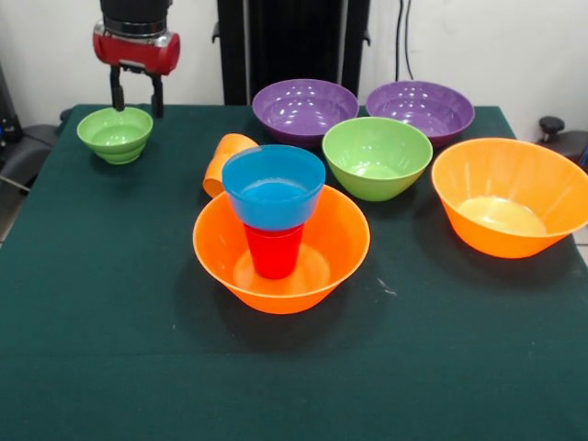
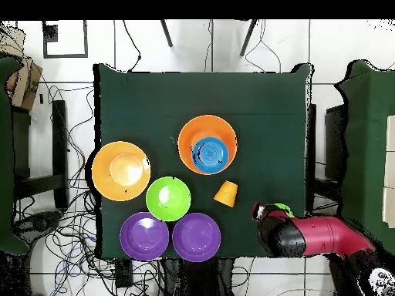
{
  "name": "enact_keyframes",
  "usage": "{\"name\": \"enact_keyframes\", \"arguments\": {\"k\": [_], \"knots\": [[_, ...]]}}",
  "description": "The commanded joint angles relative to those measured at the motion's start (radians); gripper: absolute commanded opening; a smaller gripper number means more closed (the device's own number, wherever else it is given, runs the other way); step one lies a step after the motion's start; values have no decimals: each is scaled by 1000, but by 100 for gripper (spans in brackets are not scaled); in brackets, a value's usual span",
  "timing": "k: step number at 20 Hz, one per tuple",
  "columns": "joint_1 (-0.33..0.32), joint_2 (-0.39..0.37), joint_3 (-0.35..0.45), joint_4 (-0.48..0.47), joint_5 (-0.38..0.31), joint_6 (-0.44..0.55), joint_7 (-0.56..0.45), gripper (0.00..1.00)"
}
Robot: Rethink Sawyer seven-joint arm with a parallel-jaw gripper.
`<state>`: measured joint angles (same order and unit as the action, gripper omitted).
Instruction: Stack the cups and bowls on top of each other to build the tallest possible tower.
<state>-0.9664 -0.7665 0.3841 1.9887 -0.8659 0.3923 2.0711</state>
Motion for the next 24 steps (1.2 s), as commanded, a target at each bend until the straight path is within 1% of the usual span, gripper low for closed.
{"name": "enact_keyframes", "arguments": {"k": [1,5,9,13,14,16,17,19,24], "knots": [[20,104,78,-112,-110,-53,-146,100],[14,151,85,-147,-124,-63,-146,100],[3,144,90,-129,-125,-65,-147,100],[-4,161,94,-143,-136,-67,-156,100],[2,159,87,-147,-146,-71,-150,0],[19,153,70,-152,-151,-71,-132,0],[29,142,65,-150,-160,-88,-118,0],[12,133,88,-137,-131,-61,-136,0],[15,112,85,-116,-126,-49,-136,0]]}}
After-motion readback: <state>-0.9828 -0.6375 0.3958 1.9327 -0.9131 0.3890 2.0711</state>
